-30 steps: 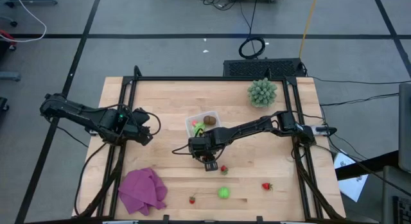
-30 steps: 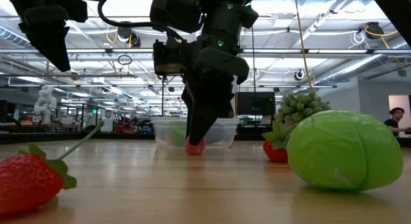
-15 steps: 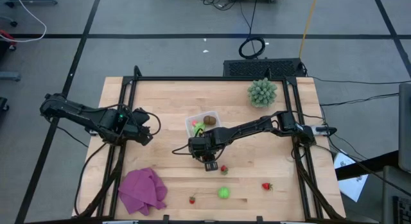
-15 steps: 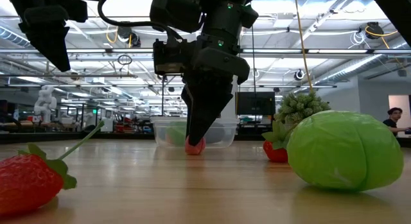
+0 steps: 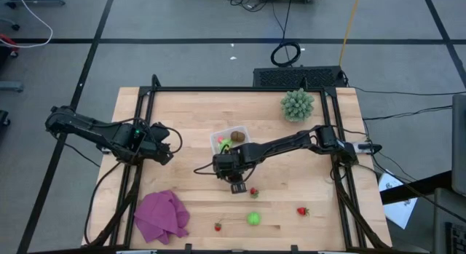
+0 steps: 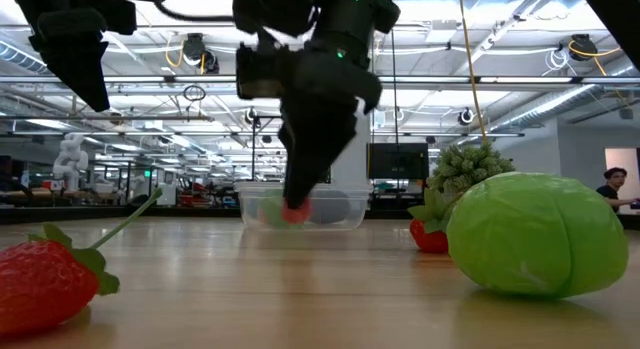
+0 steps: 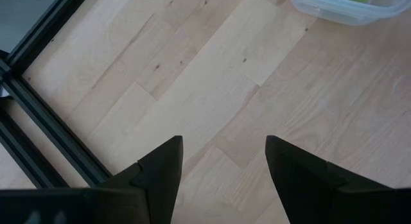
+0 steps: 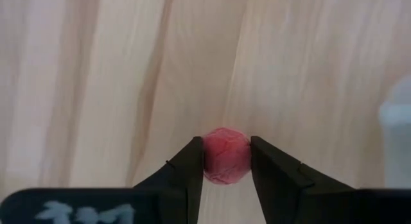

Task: Pick and placing Produce into tupperware
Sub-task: Put the pink peach into the transparent container

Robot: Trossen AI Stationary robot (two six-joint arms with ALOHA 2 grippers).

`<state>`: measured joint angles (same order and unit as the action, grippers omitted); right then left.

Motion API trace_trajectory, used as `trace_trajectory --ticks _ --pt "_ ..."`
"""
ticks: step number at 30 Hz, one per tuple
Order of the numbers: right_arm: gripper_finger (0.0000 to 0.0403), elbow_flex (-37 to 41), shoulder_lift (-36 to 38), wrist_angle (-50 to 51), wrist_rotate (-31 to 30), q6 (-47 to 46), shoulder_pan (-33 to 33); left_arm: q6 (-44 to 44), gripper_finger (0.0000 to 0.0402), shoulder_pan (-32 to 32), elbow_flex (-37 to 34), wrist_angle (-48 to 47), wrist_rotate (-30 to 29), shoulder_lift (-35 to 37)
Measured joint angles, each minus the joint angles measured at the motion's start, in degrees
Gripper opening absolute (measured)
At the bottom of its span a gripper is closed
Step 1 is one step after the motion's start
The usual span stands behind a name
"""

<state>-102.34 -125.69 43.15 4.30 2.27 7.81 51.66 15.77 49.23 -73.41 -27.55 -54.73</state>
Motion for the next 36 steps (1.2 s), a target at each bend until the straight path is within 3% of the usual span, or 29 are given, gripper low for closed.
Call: trace_trajectory --ticks 8,14,21,27,36 --pt "0.0107 -2.0 3.9 1.8 -6.1 2.0 0.0 0.0 0.0228 0.0 0.0 0.1 0.0 0.0" --pt "0.0107 -2.3 6.7 -2.9 -13.1 8.6 -0.7 0.0 0.0228 0.0 0.0 0.2 0.1 0.0" --pt "0.0107 -2.3 6.8 -4.1 -13.3 10.3 -5.9 0.0 0.0228 0.0 0.0 0.2 0.1 0.0" --pt "0.0107 -2.2 6.8 1.7 -13.3 7.9 -10.8 -0.1 0.0228 0.0 0.0 0.1 0.1 0.0" --pt "0.0107 0.1 6.8 4.0 -10.1 5.7 -11.9 -0.4 0.0228 0.0 0.0 0.1 0.1 0.0"
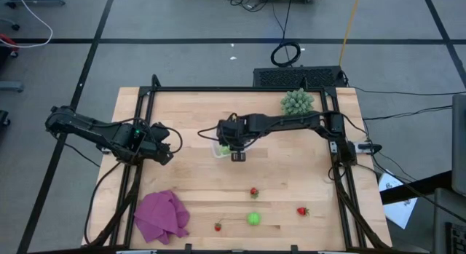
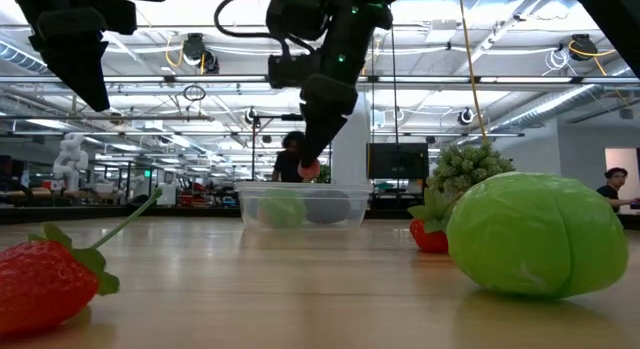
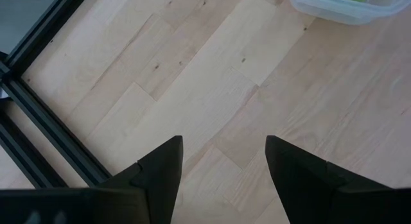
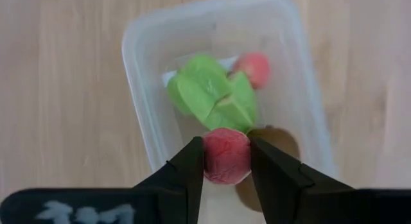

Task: Pick and placing Produce into tupperware
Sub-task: Put the pink peach into the transparent container

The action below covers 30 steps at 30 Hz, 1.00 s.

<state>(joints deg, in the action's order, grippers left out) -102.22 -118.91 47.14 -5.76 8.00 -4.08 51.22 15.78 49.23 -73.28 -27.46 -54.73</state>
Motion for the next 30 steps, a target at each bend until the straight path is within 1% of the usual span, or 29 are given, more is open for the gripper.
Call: trace_trajectory --ticks 10,18,21,30 --pt "0.0108 4.1 0.0 -0.2 0.0 -1.3 -0.7 0.1 0.0228 0.0 0.0 0.0 0.0 0.0" --pt "0.011 4.8 0.0 -0.7 0.1 -1.2 -0.8 0.2 0.0228 0.0 0.0 0.0 0.0 0.0" --pt "0.0121 4.8 0.0 -0.8 0.1 -1.3 -0.8 0.2 0.0228 0.0 0.0 0.0 0.0 0.0" --pt "0.0172 4.8 0.0 -1.5 0.1 -1.3 -0.8 0.3 0.0228 0.0 0.0 0.0 0.0 0.0"
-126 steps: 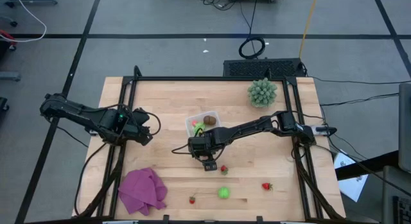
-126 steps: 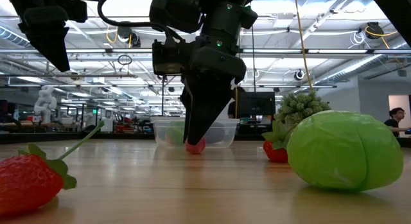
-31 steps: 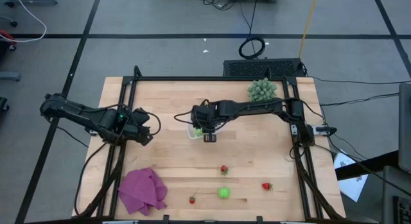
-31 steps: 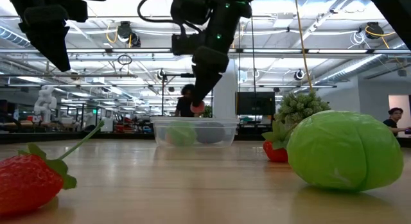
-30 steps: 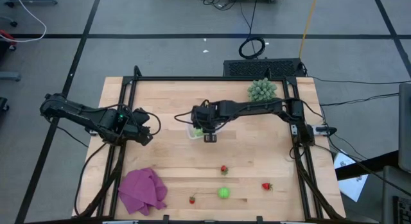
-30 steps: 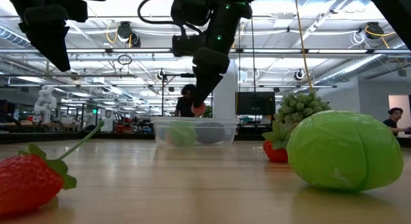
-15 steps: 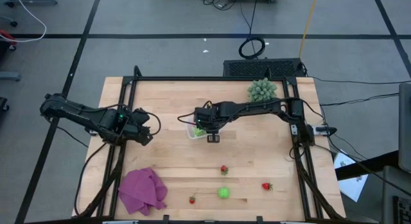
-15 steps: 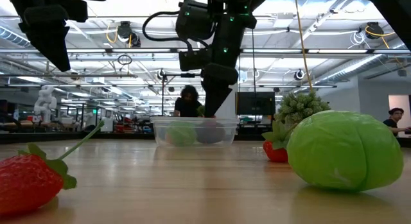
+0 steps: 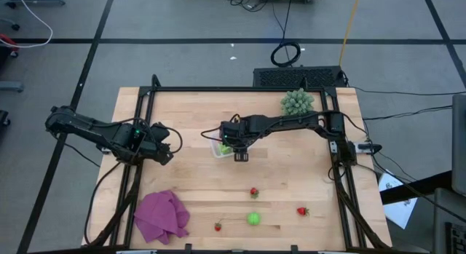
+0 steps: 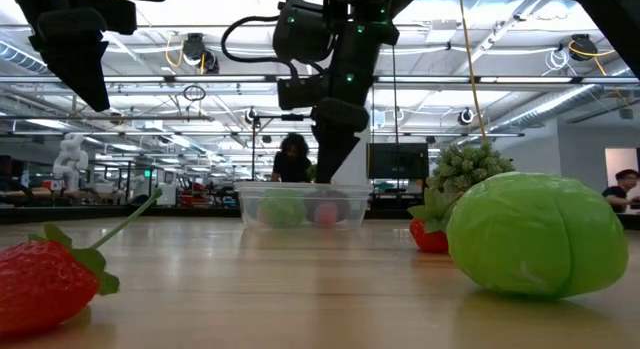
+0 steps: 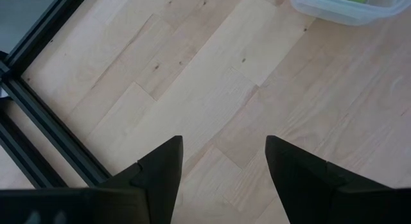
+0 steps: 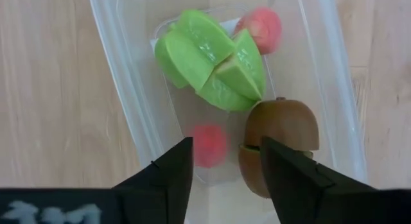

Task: Pick and placing Produce into tupperware
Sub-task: Put the pink peach into the transparent container, then put the top red strawberry into the transparent container

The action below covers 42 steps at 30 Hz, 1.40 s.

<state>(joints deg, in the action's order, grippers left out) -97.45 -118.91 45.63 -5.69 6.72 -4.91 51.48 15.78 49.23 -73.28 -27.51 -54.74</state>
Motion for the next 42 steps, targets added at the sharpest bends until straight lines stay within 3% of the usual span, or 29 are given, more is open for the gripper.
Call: trace_trajectory --ticks 10,15,23,29,35,42 --pt "0.0187 -0.3 0.0 -0.7 -0.1 2.6 0.0 0.0 0.0228 0.0 0.0 0.0 0.0 0.0" --pt "0.0187 -4.1 0.0 -0.8 -0.3 5.5 0.5 0.0 0.0228 0.0 0.0 0.0 0.0 0.0" --pt "0.0187 -10.6 1.8 2.7 2.8 2.5 7.2 -0.1 0.0228 0.0 0.0 1.7 2.3 0.0" --pt "0.0187 -10.6 2.3 13.3 5.0 -8.9 15.0 -1.7 0.0228 0.1 0.0 3.7 3.5 0.0" --pt "0.0187 -8.0 2.3 11.4 7.5 -22.2 21.5 -1.7 0.0228 0.1 0.0 4.0 3.5 0.0" --pt "0.0188 -3.9 2.3 10.4 9.1 -32.9 23.1 -1.8 0.0228 0.1 0.0 4.6 4.0 0.0"
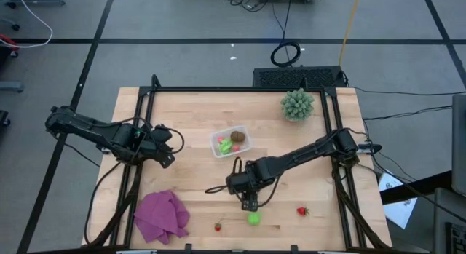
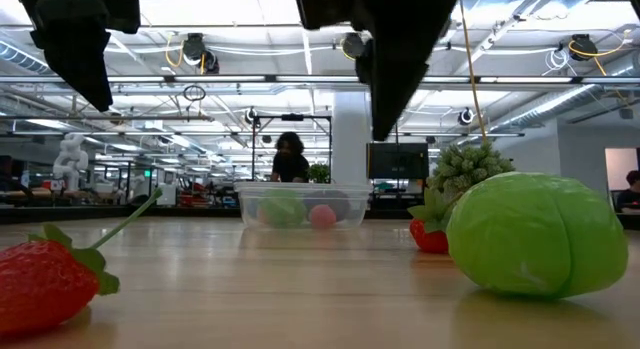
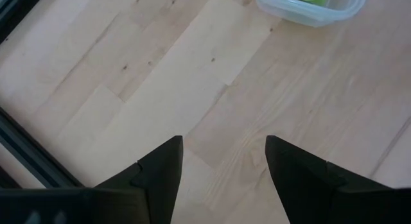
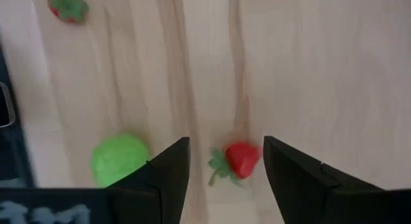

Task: Pick and placing Produce into tupperware
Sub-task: Put the top red strawberry into the transparent container

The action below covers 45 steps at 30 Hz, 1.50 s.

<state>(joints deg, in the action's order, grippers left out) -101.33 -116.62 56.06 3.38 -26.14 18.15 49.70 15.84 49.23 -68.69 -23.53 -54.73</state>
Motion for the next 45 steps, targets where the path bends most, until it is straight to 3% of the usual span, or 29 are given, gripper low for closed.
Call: trace_trajectory --ticks 13,30,38,45 --pt "0.023 5.6 0.0 -0.7 5.2 -3.2 -2.5 0.0 0.0228 0.0 0.0 0.0 0.0 0.0" --pt "0.0233 11.0 0.0 -4.1 5.9 -4.0 -3.2 -1.1 0.0228 0.0 0.0 -0.1 0.0 0.0" --pt "0.0233 11.0 0.0 -2.9 5.9 0.7 -3.5 -1.6 0.0228 0.0 0.0 -0.1 0.0 0.0" --pt "0.0233 11.0 0.0 1.5 5.9 10.2 -3.8 -2.0 0.0228 0.0 0.0 -0.1 0.0 0.0"
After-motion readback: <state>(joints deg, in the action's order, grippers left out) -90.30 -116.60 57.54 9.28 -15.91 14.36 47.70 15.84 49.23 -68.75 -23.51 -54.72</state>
